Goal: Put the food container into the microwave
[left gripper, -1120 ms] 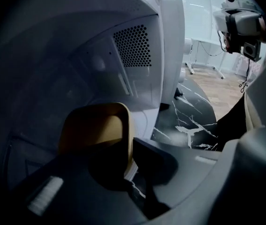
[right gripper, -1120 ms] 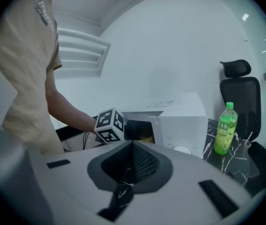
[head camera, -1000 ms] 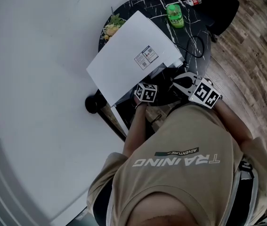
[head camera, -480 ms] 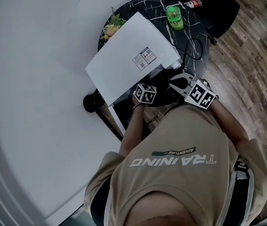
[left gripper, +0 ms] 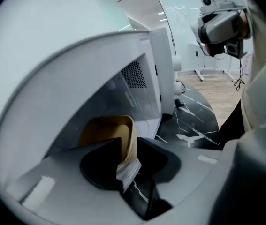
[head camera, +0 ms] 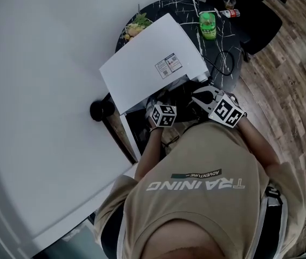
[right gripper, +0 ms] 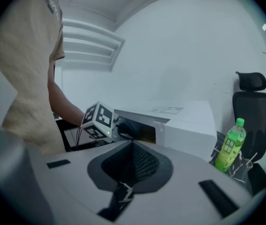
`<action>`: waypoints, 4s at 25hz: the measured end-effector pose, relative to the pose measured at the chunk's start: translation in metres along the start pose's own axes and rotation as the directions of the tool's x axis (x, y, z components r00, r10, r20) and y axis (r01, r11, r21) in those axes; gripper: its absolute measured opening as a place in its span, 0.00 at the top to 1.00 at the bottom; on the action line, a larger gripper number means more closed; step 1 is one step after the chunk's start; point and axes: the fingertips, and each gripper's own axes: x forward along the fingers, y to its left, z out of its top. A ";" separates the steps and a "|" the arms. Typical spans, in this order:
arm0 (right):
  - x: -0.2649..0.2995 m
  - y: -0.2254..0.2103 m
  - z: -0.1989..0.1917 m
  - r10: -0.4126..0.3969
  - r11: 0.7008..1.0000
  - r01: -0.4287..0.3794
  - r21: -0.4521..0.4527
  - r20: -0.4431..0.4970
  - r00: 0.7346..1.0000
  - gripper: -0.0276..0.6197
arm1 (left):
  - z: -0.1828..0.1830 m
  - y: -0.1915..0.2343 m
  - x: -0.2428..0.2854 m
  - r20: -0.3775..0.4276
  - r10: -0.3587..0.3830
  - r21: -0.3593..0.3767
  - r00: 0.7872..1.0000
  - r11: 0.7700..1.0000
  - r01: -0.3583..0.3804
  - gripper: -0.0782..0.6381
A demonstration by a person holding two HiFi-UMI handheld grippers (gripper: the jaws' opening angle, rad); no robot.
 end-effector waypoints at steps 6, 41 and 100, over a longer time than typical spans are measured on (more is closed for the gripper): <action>0.002 -0.001 0.000 0.043 0.999 -0.043 -0.030 -0.024 0.999 0.94 | 0.009 0.000 -0.029 0.027 0.055 -0.035 0.998 0.998 -0.054 0.77; 0.008 -0.034 0.131 -0.026 0.994 0.033 -0.103 0.061 0.998 0.94 | 0.132 0.060 -0.163 0.448 0.071 -0.370 0.891 0.922 0.113 0.88; -0.013 -0.074 0.273 -0.183 0.944 0.262 -0.199 0.345 0.921 0.94 | 0.218 0.164 -0.275 0.659 0.375 -0.442 0.652 0.894 -0.068 0.88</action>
